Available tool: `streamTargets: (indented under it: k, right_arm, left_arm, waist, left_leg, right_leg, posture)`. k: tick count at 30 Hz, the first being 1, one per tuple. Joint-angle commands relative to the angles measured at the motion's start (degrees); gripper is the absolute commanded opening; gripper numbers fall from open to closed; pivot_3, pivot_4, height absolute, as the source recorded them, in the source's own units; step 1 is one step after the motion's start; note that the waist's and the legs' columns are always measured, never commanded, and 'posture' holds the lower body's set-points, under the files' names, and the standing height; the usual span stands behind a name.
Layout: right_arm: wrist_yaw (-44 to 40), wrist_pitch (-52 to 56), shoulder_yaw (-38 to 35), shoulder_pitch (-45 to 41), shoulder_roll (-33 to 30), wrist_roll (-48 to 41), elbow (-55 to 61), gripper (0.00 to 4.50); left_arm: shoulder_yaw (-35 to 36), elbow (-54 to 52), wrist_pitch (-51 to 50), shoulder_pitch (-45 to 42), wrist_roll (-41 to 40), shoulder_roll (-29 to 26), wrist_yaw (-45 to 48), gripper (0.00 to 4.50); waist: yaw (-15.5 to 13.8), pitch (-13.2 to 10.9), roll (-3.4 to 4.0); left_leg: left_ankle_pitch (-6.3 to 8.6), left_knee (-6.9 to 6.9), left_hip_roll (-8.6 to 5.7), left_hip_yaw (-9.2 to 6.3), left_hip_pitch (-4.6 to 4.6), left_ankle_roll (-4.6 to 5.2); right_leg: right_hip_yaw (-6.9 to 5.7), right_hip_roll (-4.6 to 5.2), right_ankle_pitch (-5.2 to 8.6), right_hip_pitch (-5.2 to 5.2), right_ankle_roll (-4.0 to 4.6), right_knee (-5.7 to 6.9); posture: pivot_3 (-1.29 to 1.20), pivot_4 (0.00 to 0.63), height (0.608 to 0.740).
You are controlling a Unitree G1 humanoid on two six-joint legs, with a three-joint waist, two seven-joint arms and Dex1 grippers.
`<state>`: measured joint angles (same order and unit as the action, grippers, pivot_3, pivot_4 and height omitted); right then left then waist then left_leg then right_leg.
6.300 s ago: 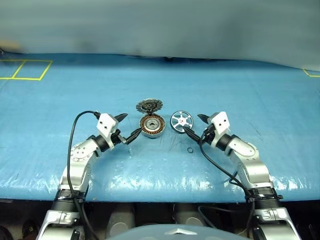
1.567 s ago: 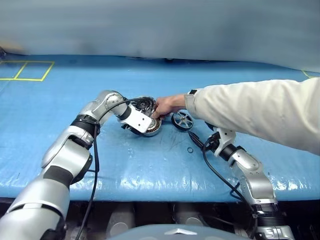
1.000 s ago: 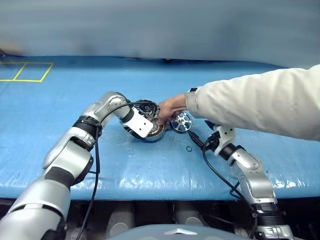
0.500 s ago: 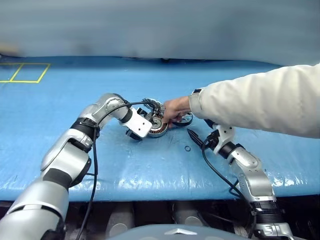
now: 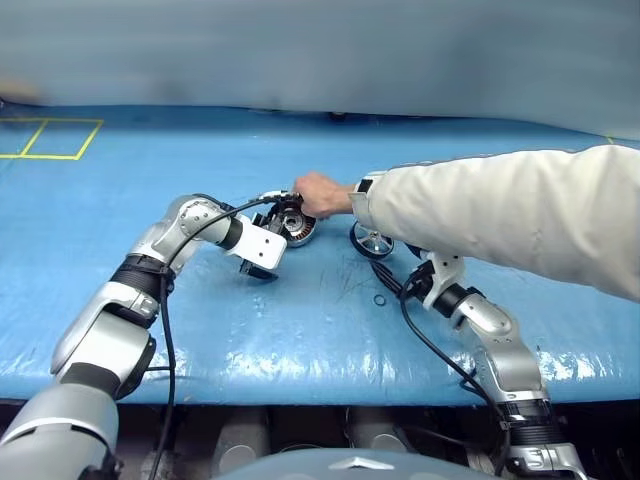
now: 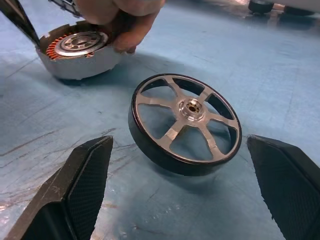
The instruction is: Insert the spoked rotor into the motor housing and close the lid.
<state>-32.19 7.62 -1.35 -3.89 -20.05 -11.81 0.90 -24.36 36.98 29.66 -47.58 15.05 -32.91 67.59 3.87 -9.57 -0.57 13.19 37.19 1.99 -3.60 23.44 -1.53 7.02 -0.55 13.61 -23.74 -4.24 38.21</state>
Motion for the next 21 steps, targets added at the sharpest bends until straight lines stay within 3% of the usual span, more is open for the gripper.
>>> streamTargets:
  k: [1, 13, 21]
  right_arm:
    - [-0.3, -0.93, -0.05, -1.06, -0.2, -0.08, 0.8, 4.5]
    - [-0.78, -0.46, 0.32, -0.98, -0.55, -0.07, 0.87, 4.5]
    - [-1.37, -0.43, 0.89, -2.71, -0.5, 0.13, -0.16, 4.5]
  left_arm:
    - [4.04, -4.12, -2.69, 1.38, -3.94, -0.63, -1.46, 4.24]
    - [7.68, -10.31, -8.72, 8.57, -5.22, -6.15, -3.79, 4.24]
    - [6.35, -7.29, -9.11, 5.48, -4.52, -4.13, -4.49, 4.24]
  waist:
    - [-0.05, 0.0, 0.0]
    - [-0.01, 0.0, 0.01]
    - [-0.26, 0.0, 0.0]
  left_leg:
    - [0.0, 0.01, 0.0, 0.0, 0.0, 0.0]
    - [-0.01, 0.04, 0.02, 0.0, -0.03, -0.01]
    - [-0.01, 0.15, -0.01, 0.01, 0.01, -0.02]
  right_leg:
    - [0.0, 0.0, 0.0, 0.0, -0.01, 0.0]
    - [-0.01, -0.02, -0.01, 0.01, -0.02, 0.04]
    - [-0.01, 0.01, -0.06, 0.03, -0.11, 0.02]
  posture:
    - [0.0, 0.15, 0.74]
    - [0.0, 0.15, 0.74]
    - [0.0, 0.15, 0.74]
